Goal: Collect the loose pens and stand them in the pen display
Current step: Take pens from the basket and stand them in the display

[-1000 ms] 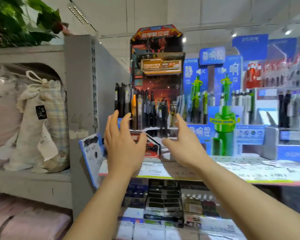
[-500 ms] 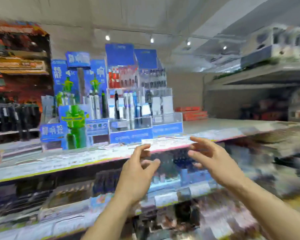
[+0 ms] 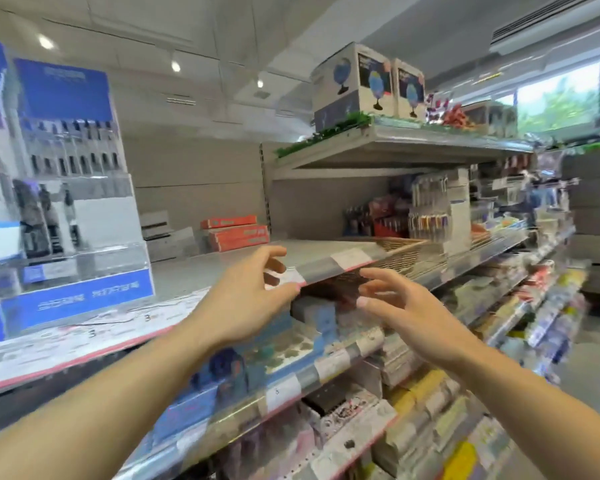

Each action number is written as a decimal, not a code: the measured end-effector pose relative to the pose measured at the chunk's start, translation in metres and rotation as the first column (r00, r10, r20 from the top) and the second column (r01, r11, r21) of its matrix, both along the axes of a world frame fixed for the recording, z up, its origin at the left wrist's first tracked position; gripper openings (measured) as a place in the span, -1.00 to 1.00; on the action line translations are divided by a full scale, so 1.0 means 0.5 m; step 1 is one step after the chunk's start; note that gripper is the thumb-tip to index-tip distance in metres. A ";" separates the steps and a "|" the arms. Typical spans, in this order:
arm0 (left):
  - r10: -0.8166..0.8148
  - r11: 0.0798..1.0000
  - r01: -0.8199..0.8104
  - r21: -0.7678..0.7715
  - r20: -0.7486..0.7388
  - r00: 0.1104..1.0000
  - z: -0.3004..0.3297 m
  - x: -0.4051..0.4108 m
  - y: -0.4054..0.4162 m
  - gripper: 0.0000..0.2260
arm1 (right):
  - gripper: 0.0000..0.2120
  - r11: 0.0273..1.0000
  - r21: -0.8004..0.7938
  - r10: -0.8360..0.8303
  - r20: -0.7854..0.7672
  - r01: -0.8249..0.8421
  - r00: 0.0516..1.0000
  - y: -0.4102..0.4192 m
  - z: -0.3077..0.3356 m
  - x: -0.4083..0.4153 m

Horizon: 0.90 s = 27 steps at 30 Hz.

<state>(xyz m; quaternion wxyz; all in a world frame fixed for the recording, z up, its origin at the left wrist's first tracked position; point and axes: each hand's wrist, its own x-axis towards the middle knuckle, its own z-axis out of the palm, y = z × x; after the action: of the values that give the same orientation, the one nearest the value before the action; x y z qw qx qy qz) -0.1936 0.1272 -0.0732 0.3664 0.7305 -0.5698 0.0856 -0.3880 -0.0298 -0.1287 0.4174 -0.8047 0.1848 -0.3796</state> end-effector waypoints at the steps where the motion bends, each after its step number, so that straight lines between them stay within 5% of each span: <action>1: 0.008 1.000 -0.009 0.023 0.046 0.999 0.011 0.011 -0.037 -0.52 | -0.62 1.000 -0.022 -0.008 -0.014 0.008 1.000 -0.033 0.005 0.007; 8: 0.049 0.968 -0.112 0.223 0.272 0.961 0.087 0.096 -0.328 -0.42 | -0.53 0.985 -0.150 -0.097 -0.071 0.085 0.993 -0.273 0.066 0.073; 19: 0.022 0.948 -0.073 0.308 0.166 0.986 0.110 0.140 -0.687 -0.45 | -0.57 0.976 -0.207 -0.097 -0.106 0.074 0.990 -0.627 0.126 0.096; 27: 0.158 0.906 -0.225 0.359 0.206 0.966 0.085 0.186 -0.867 -0.47 | -0.64 0.949 -0.302 0.035 -0.190 -0.093 0.981 -0.907 0.134 0.212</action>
<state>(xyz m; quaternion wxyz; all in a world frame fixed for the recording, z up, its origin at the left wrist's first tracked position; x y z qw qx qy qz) -0.1008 -0.3064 -0.0306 0.1573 0.8297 -0.5306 0.0723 -0.2818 -0.4832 -0.0616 0.2795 -0.8971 0.1340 -0.3149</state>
